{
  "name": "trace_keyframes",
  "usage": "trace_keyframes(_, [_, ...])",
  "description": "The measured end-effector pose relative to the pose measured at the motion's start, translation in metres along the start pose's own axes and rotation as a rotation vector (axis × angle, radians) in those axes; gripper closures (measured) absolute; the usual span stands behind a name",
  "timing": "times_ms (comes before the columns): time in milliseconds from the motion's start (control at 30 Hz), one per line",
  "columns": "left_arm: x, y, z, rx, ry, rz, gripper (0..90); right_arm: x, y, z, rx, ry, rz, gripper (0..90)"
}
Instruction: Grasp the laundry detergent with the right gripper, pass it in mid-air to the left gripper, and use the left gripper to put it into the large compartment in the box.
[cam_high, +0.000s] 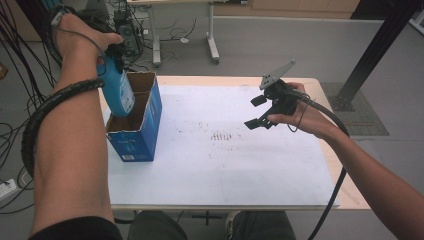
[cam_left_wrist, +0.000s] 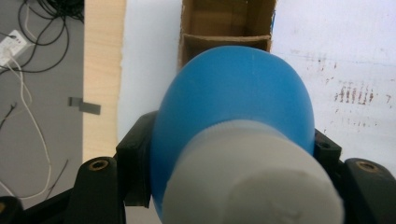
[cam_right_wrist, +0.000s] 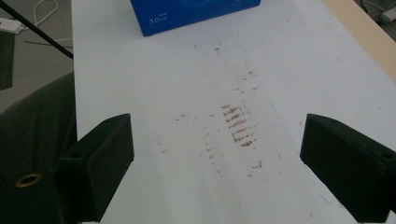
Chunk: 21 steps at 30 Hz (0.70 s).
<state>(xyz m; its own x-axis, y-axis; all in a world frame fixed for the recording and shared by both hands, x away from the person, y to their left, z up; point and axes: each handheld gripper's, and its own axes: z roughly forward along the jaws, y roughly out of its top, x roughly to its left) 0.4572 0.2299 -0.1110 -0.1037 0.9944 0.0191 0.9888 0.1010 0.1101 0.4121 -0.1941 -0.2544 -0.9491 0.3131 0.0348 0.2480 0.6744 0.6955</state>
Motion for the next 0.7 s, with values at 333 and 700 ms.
trace_keyframes(333, [-0.003,0.0,0.032,0.004,0.002,0.008,36.2,0.0,-0.001,0.001,0.001,-0.003,0.006,9.9])
trace_keyframes(700, [-0.01,-0.001,0.067,0.009,0.009,0.026,36.2,-0.001,-0.003,0.003,0.004,-0.005,0.012,9.8])
